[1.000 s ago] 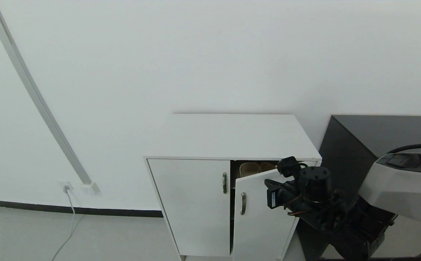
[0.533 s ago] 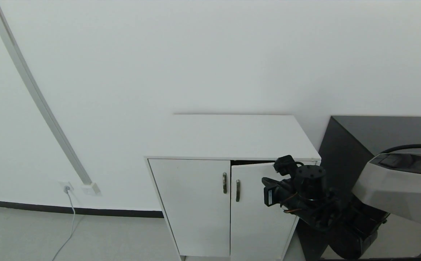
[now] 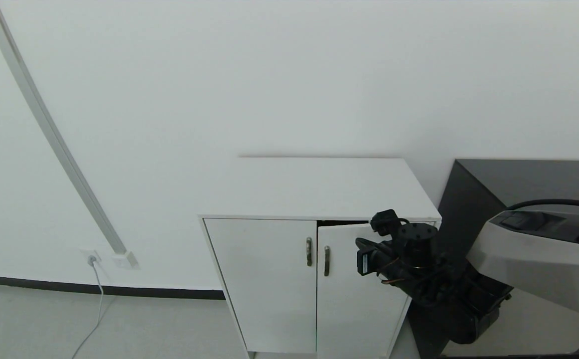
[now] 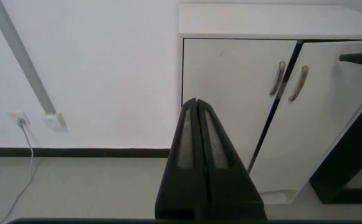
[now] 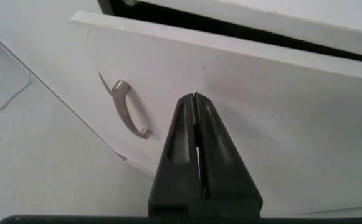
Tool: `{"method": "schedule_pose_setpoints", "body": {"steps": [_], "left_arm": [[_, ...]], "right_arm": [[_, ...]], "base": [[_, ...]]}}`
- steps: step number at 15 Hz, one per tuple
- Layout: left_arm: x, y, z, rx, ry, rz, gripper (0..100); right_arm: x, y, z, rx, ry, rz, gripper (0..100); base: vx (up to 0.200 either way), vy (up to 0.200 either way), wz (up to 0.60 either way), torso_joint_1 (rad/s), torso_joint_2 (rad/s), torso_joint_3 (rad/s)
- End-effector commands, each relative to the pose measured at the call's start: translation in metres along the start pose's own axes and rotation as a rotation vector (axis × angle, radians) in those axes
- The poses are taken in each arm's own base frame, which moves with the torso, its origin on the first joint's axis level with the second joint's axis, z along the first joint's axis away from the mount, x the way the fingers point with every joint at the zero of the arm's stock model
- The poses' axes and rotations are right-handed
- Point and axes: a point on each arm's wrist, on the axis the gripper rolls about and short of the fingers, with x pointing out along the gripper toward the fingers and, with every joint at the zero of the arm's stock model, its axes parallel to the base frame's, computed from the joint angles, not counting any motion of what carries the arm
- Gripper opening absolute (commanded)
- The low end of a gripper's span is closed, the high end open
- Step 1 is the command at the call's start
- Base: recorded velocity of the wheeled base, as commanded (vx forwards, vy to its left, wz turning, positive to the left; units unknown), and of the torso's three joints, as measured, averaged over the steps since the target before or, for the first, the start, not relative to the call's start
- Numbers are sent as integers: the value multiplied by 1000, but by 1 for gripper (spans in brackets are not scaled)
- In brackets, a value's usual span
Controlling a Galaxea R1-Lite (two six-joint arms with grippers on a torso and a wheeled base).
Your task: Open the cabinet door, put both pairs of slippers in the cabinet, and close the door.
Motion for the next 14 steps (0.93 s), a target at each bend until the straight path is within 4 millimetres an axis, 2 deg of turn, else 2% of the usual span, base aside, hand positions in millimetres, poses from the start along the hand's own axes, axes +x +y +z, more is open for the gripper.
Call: {"method": "schedule_pose_setpoints", "body": {"steps": [1,14], "left_arm": [[0,0,0,0,0,0,0],[0,0,0,-2,0,0,0]], "right_arm": [[6,-3,-3,2,-1,-8,0],[23,-10,4,6,-1,-31,0]], "base": [[0,0,0,0,0,0],[0,0,0,0,0,0]]}}
